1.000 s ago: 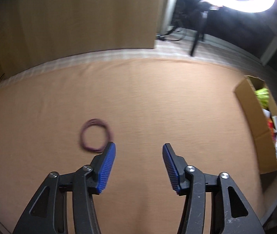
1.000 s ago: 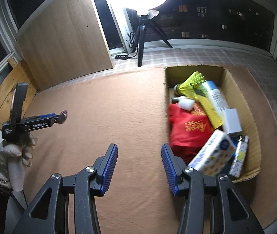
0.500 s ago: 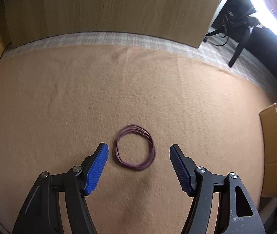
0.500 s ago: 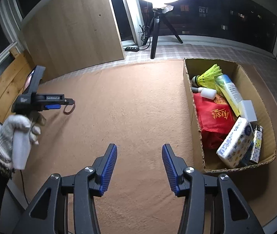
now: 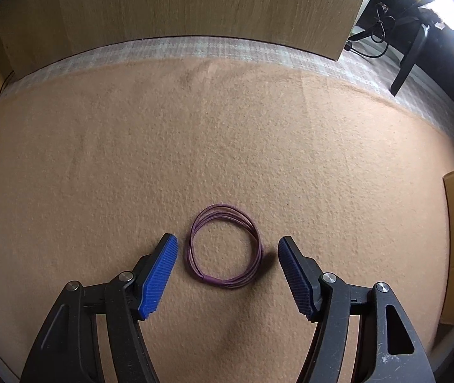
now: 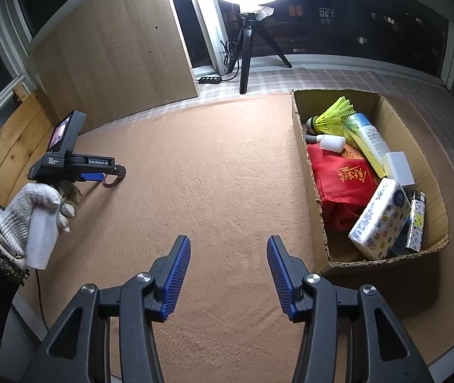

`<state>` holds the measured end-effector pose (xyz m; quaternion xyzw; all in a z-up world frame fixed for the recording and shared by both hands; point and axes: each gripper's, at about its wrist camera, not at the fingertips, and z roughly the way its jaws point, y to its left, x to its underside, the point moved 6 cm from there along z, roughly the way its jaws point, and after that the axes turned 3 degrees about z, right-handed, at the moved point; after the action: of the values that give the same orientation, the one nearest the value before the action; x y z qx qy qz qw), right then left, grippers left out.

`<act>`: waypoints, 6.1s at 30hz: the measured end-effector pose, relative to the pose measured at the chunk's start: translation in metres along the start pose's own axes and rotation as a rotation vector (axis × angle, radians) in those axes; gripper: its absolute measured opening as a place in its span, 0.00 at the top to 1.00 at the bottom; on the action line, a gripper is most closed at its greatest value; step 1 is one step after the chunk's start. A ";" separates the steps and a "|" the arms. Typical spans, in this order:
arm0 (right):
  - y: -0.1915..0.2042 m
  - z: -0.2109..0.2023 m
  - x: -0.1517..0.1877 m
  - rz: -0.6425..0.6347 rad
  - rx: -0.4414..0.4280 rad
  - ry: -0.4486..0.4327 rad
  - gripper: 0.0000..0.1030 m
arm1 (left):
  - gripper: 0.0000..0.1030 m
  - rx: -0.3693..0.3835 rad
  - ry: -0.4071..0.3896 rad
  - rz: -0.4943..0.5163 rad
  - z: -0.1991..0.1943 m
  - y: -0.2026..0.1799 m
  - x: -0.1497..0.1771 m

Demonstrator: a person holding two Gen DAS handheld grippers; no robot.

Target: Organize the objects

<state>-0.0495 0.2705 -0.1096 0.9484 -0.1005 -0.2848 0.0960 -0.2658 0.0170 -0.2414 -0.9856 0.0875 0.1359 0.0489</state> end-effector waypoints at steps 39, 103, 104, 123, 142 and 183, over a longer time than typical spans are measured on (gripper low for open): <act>-0.062 -0.032 0.002 0.064 0.060 -0.047 0.55 | 0.96 0.262 -0.163 0.207 -0.100 -0.130 0.028; 0.001 -0.020 0.002 0.004 -0.004 -0.042 0.17 | 0.11 0.153 -0.274 0.249 -0.173 -0.139 0.111; 0.010 -0.020 0.001 -0.015 0.000 -0.046 0.17 | 0.11 0.140 -0.281 0.229 -0.176 -0.127 0.113; 0.090 -0.013 -0.002 -0.122 0.013 -0.079 0.17 | 0.09 0.036 -0.322 0.086 -0.204 -0.019 0.149; 0.105 -0.014 0.000 -0.126 0.073 -0.111 0.17 | 0.09 0.041 -0.318 0.082 -0.202 -0.007 0.154; 0.085 -0.011 -0.003 -0.088 0.092 -0.102 0.17 | 0.09 0.025 -0.327 0.108 -0.198 -0.022 0.150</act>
<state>-0.0573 0.1909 -0.0789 0.9396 -0.0765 -0.3318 0.0342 -0.0682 -0.0093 -0.0915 -0.9437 0.1328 0.2955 0.0673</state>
